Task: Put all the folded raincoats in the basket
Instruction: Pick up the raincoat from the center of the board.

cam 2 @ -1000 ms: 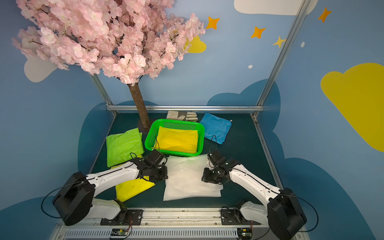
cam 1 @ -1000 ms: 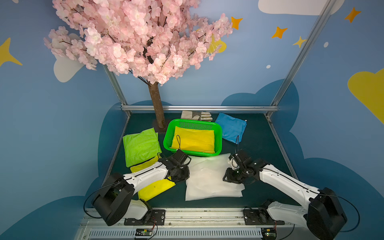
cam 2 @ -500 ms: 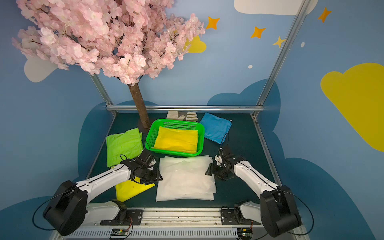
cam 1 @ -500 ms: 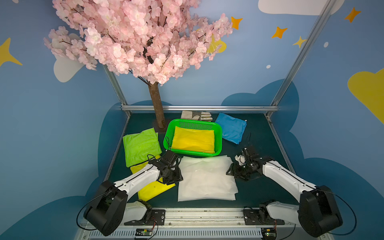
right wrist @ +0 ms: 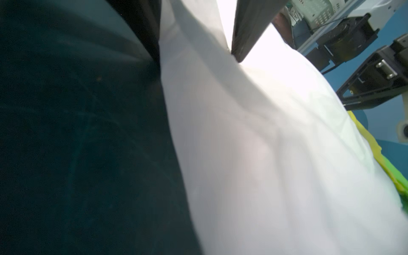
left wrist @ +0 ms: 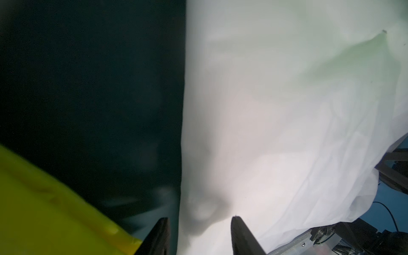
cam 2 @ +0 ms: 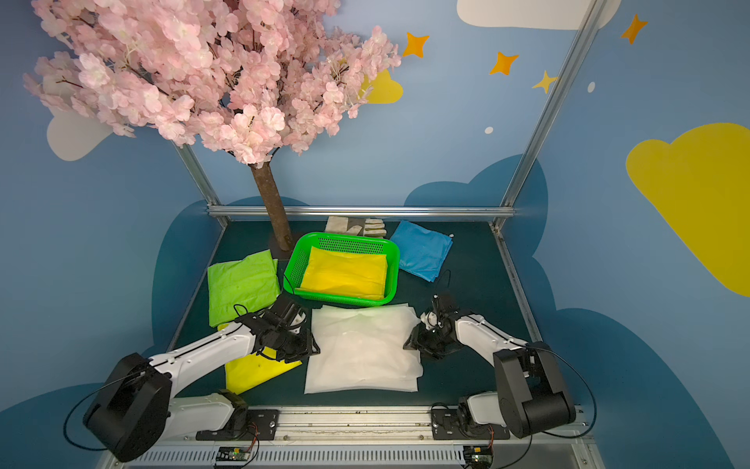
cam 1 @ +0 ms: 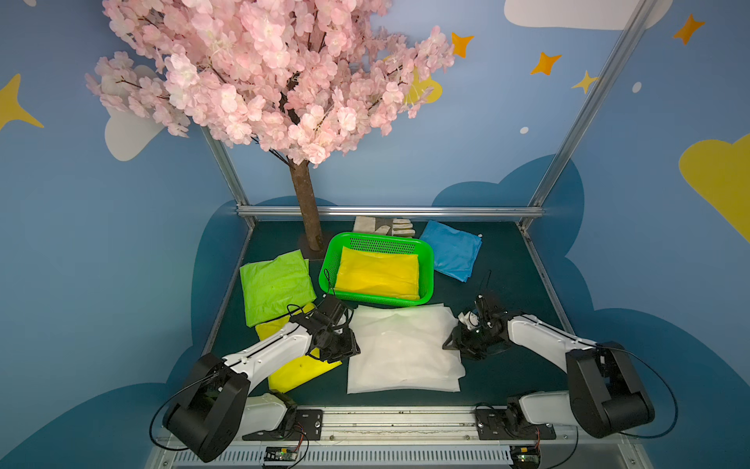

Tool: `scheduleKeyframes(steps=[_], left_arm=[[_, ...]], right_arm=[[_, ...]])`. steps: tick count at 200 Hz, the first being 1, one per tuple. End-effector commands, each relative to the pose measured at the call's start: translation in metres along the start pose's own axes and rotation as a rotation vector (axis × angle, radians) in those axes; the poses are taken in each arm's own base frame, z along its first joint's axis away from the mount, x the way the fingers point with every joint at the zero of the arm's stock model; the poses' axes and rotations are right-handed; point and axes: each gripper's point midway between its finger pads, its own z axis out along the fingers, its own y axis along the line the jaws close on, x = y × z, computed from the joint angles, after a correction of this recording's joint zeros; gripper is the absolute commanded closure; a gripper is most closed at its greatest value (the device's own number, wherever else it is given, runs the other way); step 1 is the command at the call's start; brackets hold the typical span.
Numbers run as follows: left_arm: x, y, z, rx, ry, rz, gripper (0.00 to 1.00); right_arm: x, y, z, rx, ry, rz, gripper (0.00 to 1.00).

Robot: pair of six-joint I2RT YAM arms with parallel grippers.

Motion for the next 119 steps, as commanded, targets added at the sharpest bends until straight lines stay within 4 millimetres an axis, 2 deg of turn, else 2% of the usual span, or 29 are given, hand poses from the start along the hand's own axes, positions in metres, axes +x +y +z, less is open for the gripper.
scheduleKeyframes(steps=[1,28,59,89,119], left_arm=[[0.003,0.001,0.002,0.013,0.009,-0.004,0.51],[0.004,0.003,0.003,0.005,0.01,-0.007,0.52],[0.005,0.007,0.003,-0.012,0.007,-0.01,0.52],[0.005,0.01,0.003,-0.026,0.002,-0.01,0.52],[0.003,0.012,0.003,-0.034,-0.008,-0.007,0.53]], right_arm=[[0.005,0.0,0.011,-0.046,0.033,0.003,0.62],[0.004,0.003,0.013,-0.064,0.032,0.002,0.76],[0.003,0.007,0.014,-0.081,0.045,-0.006,0.84],[0.004,0.009,0.014,-0.091,0.043,-0.016,0.98],[0.004,0.009,0.013,-0.091,0.042,-0.026,1.0]])
